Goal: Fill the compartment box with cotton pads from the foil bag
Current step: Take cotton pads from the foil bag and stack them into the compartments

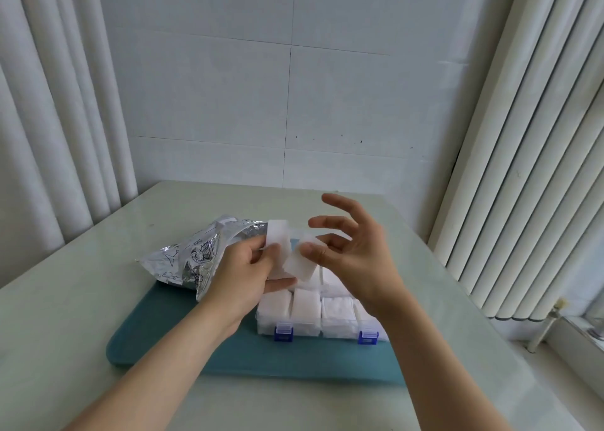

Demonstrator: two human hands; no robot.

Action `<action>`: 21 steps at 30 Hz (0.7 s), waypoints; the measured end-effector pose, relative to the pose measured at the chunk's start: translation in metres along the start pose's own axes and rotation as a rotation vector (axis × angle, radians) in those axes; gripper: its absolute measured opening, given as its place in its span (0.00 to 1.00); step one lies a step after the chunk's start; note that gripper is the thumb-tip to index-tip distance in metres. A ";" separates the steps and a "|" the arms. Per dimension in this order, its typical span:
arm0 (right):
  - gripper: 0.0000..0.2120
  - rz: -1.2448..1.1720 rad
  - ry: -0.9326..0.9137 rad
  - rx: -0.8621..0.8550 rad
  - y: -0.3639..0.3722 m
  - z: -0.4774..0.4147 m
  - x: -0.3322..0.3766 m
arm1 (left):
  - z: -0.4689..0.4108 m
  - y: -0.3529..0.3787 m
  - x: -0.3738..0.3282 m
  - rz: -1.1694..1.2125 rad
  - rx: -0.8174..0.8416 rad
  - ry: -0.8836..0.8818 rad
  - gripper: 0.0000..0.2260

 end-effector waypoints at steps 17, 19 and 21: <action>0.13 0.658 -0.350 0.026 0.035 0.012 0.013 | 0.012 0.032 -0.010 0.177 0.314 -0.041 0.19; 0.27 0.681 -0.340 0.121 0.041 0.015 0.011 | 0.011 0.028 -0.009 0.194 0.320 -0.052 0.21; 0.40 0.699 -0.308 0.200 0.046 0.017 0.009 | 0.011 0.030 -0.011 0.227 0.362 -0.059 0.21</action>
Point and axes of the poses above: each hand's wrist, its own z-axis away from the middle knuckle, its own y-axis out of the palm, x = y × z, the point moved 10 cm from there along -z, towards the middle knuckle, and after that the axes turned 15 degrees about -z, right-handed, at the moved point
